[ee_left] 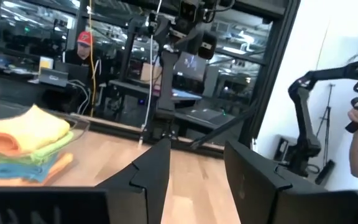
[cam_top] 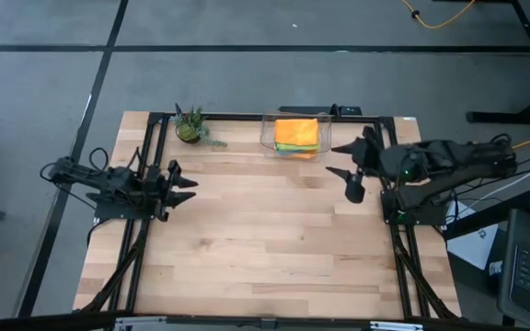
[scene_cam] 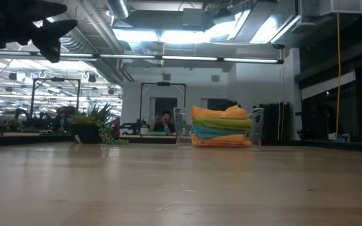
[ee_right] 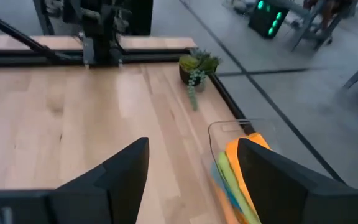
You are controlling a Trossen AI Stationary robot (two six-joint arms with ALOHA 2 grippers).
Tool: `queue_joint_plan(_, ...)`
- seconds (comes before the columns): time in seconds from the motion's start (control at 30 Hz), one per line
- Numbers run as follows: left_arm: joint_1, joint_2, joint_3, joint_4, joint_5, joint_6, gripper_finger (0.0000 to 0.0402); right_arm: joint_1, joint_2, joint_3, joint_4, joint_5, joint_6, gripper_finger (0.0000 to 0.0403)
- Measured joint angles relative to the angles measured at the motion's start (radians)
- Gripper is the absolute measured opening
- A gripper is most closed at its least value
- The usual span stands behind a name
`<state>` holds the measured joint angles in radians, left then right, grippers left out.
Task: Fold microfiber towels
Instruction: Return to Home Position
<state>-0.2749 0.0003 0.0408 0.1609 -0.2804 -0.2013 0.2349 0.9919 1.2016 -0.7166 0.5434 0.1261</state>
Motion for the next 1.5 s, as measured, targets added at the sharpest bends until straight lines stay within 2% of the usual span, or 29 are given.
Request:
queue_joint_plan(0.2, 0.001, 0.012, -0.033, 0.013, -0.029, -0.029, 0.0146, 0.050, -0.133, -0.277, 0.280, 0.039, -0.006, 0.0247)
queue_joint_plan(0.37, 0.000, 0.012, -0.033, -0.005, -0.018, 0.045, 0.0146, 0.068, -0.212, -0.464, 0.477, 0.041, -0.004, 0.0247)
queue_joint_plan(0.5, 0.000, 0.012, -0.033, -0.017, -0.017, -0.049, 0.0146, 0.078, -0.252, -0.592, 0.617, 0.041, -0.030, 0.0247)
queue_joint_plan(0.6, 0.000, 0.011, -0.033, -0.014, -0.017, -0.052, 0.0146, 0.086, -0.277, -0.670, 0.707, 0.041, -0.052, 0.0247)
queue_joint_plan(1.0, 0.000, 0.011, -0.033, -0.015, -0.017, -0.051, 0.0146, 0.105, -0.395, -0.901, 0.873, 0.039, -0.059, 0.0247)
queue_joint_plan(1.2, 0.000, 0.011, -0.033, -0.015, -0.017, -0.051, 0.0146, 0.117, -0.550, -1.057, 0.912, 0.049, -0.142, 0.0247)
queue_joint_plan(1.27, 0.000, 0.011, -0.033, -0.015, -0.017, -0.051, 0.0146, 0.116, -0.625, -1.107, 0.964, 0.021, -0.196, 0.0247)
queue_joint_plan(1.37, 0.000, 0.011, -0.033, -0.015, -0.017, -0.051, 0.0146, 0.116, -0.744, -1.160, 1.027, -0.111, -0.277, 0.0247)
queue_joint_plan(1.5, 0.000, 0.011, -0.033, -0.015, -0.017, -0.051, 0.0146, 0.105, -0.906, -1.191, 0.979, -0.178, -0.342, 0.0247)
